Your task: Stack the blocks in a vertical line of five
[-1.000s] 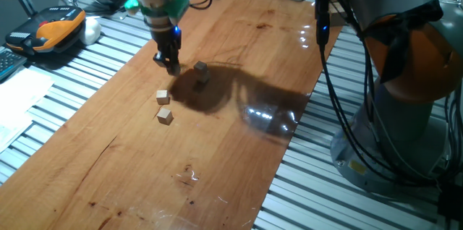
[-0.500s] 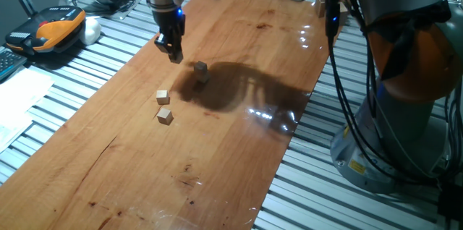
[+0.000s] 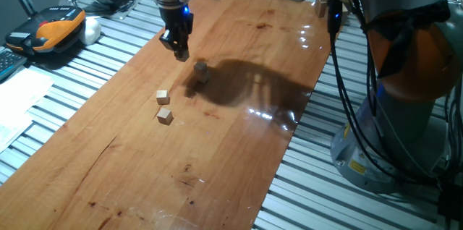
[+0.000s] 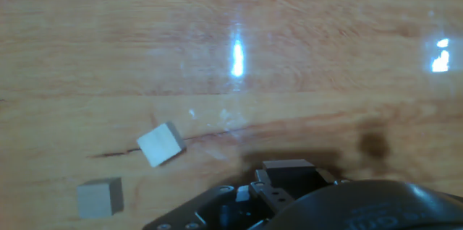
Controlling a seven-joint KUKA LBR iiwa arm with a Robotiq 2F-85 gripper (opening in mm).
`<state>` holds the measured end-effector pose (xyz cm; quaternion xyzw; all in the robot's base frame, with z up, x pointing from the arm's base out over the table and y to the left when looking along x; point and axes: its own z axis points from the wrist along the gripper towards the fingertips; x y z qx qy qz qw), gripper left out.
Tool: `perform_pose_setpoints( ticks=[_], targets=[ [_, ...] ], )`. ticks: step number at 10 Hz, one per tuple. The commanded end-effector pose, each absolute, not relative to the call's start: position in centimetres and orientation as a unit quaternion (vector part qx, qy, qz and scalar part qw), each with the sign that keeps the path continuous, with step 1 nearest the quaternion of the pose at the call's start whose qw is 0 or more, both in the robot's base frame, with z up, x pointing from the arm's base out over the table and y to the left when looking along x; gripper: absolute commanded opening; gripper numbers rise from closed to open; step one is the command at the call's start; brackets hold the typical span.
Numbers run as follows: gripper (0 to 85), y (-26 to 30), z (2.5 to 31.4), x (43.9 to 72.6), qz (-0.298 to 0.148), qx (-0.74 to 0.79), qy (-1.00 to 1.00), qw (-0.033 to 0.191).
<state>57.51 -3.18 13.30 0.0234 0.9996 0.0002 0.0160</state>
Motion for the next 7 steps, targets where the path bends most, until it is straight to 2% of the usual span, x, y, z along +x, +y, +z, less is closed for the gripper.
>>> perform_pose_setpoints(
  ticks=[1, 4, 7],
  targets=[
    [0.0, -3.3, 13.3, 57.4, -0.002, 0.046, 0.999, 0.016],
    [0.0, -3.8, 13.3, 57.2, -0.022, 0.018, 0.999, 0.017],
    [0.0, -4.8, 12.7, 56.7, -0.022, 0.009, 1.000, 0.017]
  ],
)
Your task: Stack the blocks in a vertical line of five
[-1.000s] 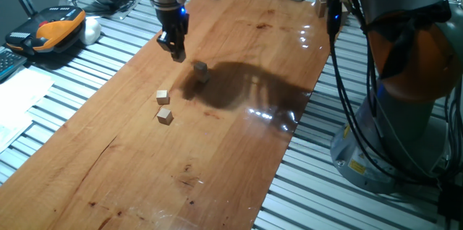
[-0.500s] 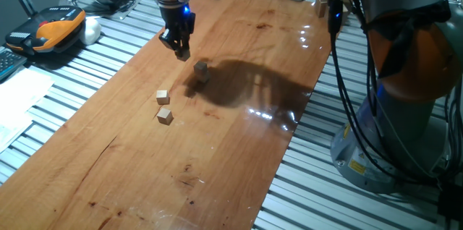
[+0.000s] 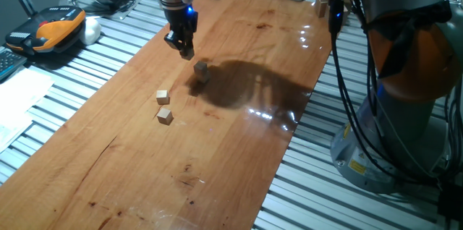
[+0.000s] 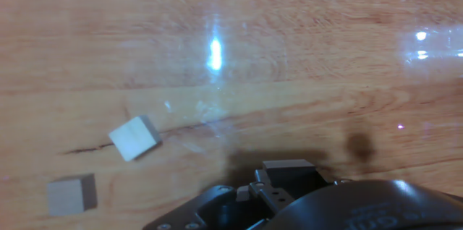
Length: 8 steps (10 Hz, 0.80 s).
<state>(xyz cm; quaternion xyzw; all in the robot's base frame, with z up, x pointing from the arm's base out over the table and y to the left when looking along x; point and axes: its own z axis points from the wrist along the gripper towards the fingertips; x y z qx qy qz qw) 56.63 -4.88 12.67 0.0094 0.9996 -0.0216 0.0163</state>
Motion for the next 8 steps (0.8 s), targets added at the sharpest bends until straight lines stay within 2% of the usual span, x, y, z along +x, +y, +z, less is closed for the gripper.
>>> perform_pose_setpoints(
  ticks=[1, 8],
  targets=[
    [0.0, -5.1, 12.5, 56.5, -0.022, 0.011, 1.000, 0.017],
    [0.0, -5.6, 11.4, 55.5, -0.020, 0.090, 0.996, 0.020]
  ],
)
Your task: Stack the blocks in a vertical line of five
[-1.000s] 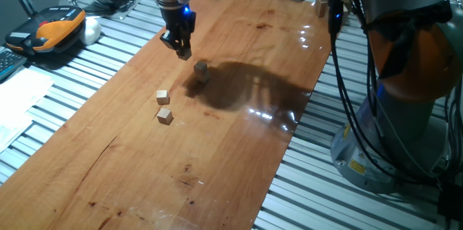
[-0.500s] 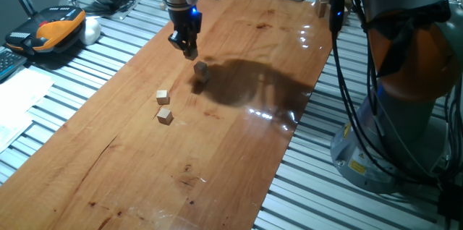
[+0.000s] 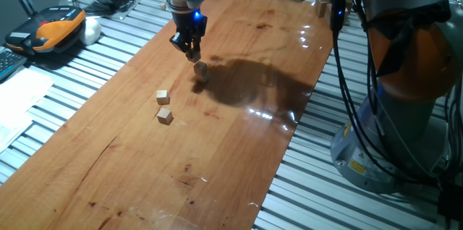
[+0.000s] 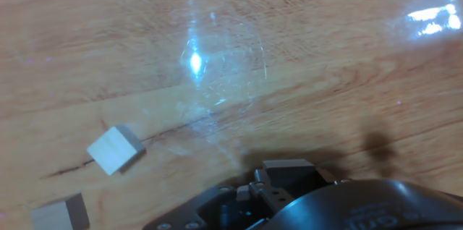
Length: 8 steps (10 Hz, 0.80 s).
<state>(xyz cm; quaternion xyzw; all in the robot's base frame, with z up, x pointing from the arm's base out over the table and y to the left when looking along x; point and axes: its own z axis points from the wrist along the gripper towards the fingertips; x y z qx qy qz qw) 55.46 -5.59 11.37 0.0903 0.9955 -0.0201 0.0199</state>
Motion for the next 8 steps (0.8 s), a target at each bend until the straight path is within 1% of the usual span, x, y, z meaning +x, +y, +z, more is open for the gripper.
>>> perform_pose_setpoints(
  ticks=[1, 8],
  targets=[
    [0.0, -5.56, 11.33, 55.43, -0.019, 0.096, 0.995, 0.020],
    [0.0, -5.67, 11.01, 55.09, -0.016, 0.082, 0.996, 0.017]
  ],
)
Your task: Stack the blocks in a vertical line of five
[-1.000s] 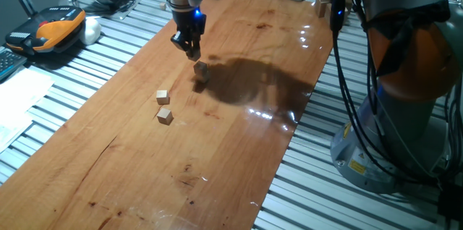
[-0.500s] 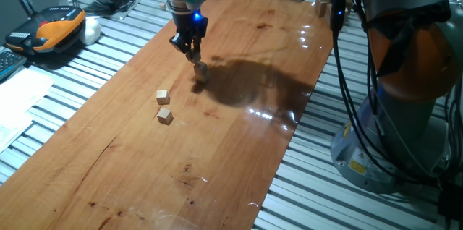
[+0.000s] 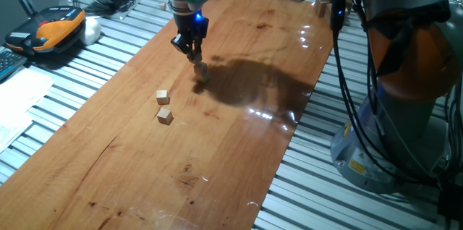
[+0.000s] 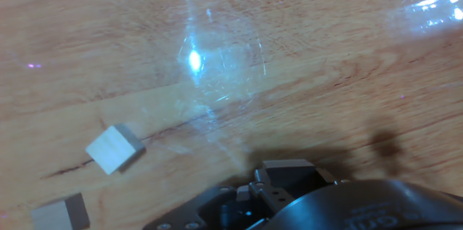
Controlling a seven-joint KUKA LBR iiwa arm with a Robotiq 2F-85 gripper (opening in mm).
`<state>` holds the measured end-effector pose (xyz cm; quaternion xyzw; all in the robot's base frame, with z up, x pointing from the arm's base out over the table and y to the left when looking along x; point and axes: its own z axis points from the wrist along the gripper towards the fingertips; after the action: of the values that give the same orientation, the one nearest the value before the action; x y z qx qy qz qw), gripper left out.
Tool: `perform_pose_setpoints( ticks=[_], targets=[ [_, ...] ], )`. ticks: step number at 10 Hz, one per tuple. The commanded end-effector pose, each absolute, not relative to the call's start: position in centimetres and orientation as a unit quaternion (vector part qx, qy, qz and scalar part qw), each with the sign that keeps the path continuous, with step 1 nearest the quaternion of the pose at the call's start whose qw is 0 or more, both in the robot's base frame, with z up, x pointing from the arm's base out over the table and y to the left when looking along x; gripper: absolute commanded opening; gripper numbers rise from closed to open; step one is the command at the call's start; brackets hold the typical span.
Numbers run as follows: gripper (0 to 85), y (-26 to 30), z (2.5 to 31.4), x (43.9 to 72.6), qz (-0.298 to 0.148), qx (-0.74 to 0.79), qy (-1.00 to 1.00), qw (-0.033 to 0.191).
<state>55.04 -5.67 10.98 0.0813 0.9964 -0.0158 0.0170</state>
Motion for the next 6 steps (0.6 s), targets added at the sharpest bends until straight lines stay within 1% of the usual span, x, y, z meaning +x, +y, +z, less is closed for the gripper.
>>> perform_pose_setpoints(
  ticks=[1, 6],
  targets=[
    [0.0, -5.68, 10.91, 54.95, -0.016, 0.080, 0.996, 0.018],
    [0.0, -5.68, 11.02, 54.40, -0.016, 0.075, 0.997, 0.023]
  ],
)
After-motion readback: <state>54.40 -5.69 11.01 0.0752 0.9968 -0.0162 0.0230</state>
